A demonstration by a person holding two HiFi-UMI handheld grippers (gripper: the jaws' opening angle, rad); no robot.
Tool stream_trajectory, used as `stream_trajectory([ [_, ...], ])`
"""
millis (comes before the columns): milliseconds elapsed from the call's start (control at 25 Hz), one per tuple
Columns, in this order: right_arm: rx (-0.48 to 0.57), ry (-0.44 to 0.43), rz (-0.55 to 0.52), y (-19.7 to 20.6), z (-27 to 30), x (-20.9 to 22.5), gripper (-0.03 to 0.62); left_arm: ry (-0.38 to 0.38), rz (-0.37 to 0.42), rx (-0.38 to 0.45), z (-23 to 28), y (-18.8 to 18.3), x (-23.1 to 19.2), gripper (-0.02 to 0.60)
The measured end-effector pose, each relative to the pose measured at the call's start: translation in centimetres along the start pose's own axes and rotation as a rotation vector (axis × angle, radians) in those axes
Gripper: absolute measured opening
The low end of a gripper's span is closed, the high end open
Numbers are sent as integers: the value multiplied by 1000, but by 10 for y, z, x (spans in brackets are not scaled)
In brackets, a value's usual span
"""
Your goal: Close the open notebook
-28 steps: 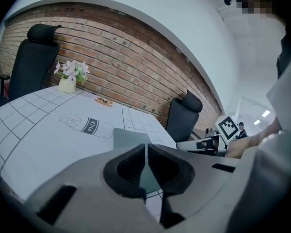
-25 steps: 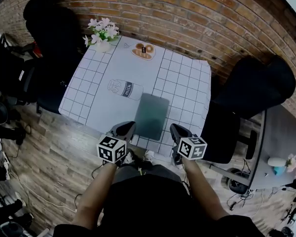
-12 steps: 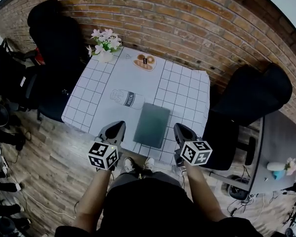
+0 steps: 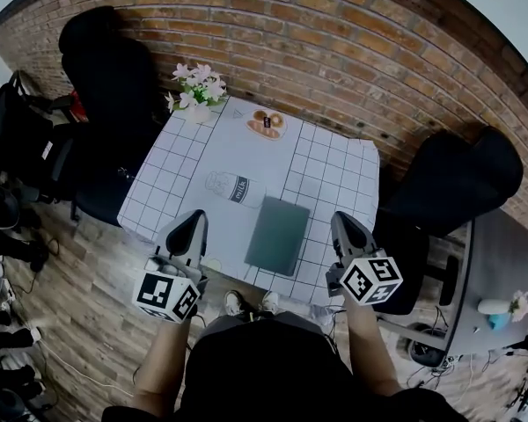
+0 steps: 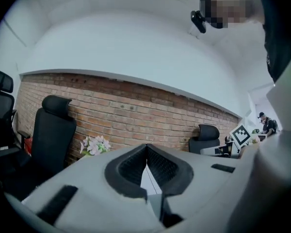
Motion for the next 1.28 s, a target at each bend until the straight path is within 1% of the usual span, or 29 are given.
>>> stream_trajectory([
  [120, 63, -15, -20, -18, -7, -11, 14, -53, 44, 68, -13, -26, -7, 25],
  [200, 100, -33, 3, -27, -10, -17, 14, -80, 74, 105, -20, -40, -11, 25],
  [280, 133, -45, 8, -34, -15, -25, 14, -91, 105, 131, -28, -51, -13, 25],
  [360, 155, -49, -22, -40, -19, -33, 14, -100, 126, 152, -34, -59, -15, 26],
  [480, 185, -37, -74, -48, -29, -43, 14, -115, 132, 183, -39, -67, -17, 26],
  [600, 211, -1, -128, -51, -39, -49, 14, -112, 145, 204, -41, -72, -15, 26],
  [720, 229, 20, -147, -52, -45, -52, 14, -93, 173, 215, -43, -74, -13, 26],
  [840, 254, 20, -161, -56, -52, -56, 14, -82, 180, 223, -43, -73, -12, 26],
  [1040, 295, 13, -215, -64, -61, -67, 14, -65, 185, 236, -45, -76, -10, 26],
  [1280, 309, 3, -250, -66, -66, -75, 14, -64, 188, 244, -48, -76, -7, 26],
])
Point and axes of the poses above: the fingertips, and each gripper's own axes: z forward along the fingers, x to its right, y out of its underside, the point moved 9 cm from there along -z, backward along the fingers, and after that the axes turned 12 degrees about z, right-handed, at the moved point
